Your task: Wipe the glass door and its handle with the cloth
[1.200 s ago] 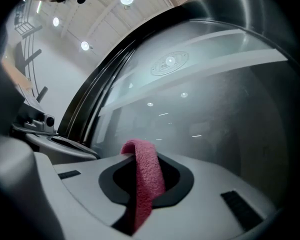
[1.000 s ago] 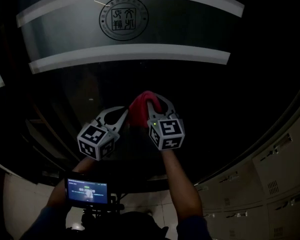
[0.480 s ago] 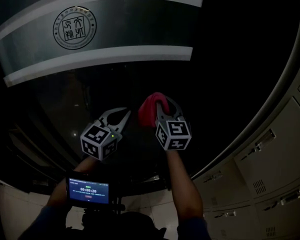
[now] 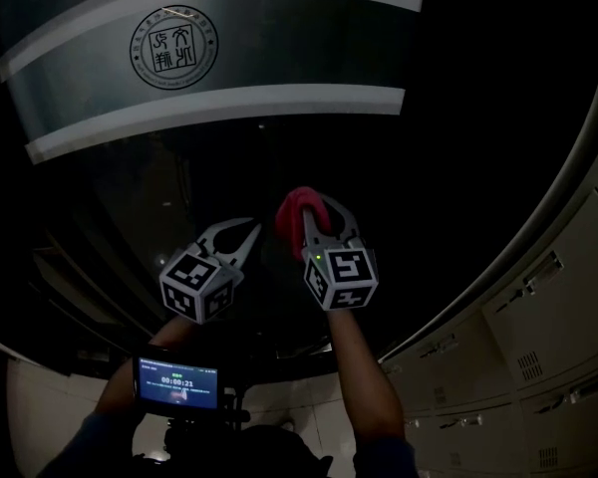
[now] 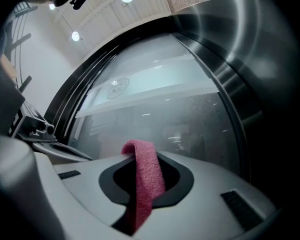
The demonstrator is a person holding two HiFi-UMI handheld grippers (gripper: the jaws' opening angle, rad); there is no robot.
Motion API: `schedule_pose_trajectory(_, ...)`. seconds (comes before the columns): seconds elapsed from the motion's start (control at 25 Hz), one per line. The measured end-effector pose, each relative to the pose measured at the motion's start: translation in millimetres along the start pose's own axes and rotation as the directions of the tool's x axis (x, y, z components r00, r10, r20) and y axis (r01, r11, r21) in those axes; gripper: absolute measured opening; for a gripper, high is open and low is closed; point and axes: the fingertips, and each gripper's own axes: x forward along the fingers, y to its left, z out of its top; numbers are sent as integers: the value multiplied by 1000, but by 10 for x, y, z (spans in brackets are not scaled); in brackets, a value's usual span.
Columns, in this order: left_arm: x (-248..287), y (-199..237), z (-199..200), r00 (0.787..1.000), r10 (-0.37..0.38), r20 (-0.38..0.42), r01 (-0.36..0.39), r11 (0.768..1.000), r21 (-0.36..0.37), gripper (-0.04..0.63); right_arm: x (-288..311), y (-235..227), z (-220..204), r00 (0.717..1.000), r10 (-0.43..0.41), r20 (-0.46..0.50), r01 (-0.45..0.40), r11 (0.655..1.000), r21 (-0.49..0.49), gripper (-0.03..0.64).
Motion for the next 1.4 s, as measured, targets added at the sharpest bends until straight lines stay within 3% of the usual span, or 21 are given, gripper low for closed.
schedule_pose_trajectory(0.28,-1013,249,-155,1000,-1,-7,1,1000,-13,11,-115,1299,33,997,62,43,-64,997,40,28)
schedule_pose_trajectory(0.6,-2897,482,-679,996,-30,-78,30,1000,2,8,-562,3243,-174,997,66,34,-69,994,83,28)
schedule_pose_trajectory(0.8,-3821,746,-821,997,39,-67,-44,997,-68,9,-810,4333,-296,990,140,-13,-138,985,105,28)
schedule_pose_trajectory(0.92,-4239,875,-810,994,104,-34,-106,992,-67,9,-899,4833,-308,979,201,-38,-197,976,92,28)
schedule_pose_trajectory(1.2,-5165,882,-840,971,237,-4,-237,969,-73,8,-1189,5593,-148,953,302,-18,-299,950,89,28)
schedule_pose_trajectory(1.4,-5817,669,-951,946,322,-33,-323,945,-49,9,-1563,6052,-18,933,358,25,-359,930,76,28)
